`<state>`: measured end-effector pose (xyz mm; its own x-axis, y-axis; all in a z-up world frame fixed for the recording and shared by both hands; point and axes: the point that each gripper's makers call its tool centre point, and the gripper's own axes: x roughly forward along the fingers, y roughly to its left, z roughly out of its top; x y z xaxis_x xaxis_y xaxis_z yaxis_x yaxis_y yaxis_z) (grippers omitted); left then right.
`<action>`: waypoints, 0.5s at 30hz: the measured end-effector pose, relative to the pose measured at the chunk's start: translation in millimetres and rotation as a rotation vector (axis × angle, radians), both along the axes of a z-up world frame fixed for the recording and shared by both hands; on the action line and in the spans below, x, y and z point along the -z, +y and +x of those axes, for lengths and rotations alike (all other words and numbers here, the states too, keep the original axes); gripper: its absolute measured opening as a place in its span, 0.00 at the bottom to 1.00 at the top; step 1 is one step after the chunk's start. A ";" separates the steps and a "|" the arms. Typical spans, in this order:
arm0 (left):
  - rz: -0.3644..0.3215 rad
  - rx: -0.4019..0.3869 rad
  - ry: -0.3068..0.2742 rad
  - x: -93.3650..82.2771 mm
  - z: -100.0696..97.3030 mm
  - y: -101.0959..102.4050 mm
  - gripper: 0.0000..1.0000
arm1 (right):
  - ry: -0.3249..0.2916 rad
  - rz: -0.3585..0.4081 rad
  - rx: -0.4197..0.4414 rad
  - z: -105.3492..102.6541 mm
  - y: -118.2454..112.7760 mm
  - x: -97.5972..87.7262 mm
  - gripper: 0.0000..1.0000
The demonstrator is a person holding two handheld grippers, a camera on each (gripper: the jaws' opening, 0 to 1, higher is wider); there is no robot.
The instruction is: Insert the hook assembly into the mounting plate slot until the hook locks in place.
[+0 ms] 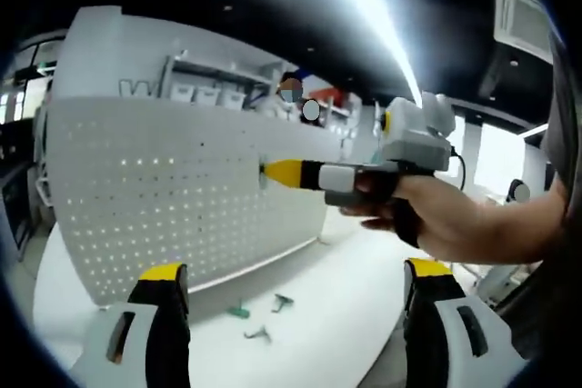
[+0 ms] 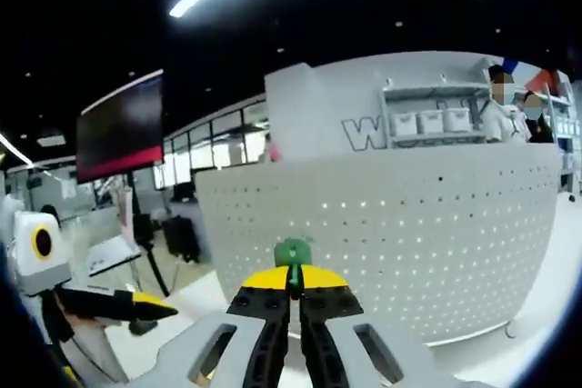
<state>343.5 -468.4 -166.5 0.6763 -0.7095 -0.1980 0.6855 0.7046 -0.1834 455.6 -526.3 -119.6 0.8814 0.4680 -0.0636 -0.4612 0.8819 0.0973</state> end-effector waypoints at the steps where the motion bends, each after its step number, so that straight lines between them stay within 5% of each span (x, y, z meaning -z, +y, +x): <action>1: 0.001 -0.001 0.001 0.3 0.5 0.4 1.00 | -0.010 -0.004 0.014 6.4 -3.6 -1.6 0.00; 15: 0.000 -0.032 0.022 3.6 9.5 10.9 1.00 | -0.102 -0.022 0.173 73.8 -51.7 -26.9 0.00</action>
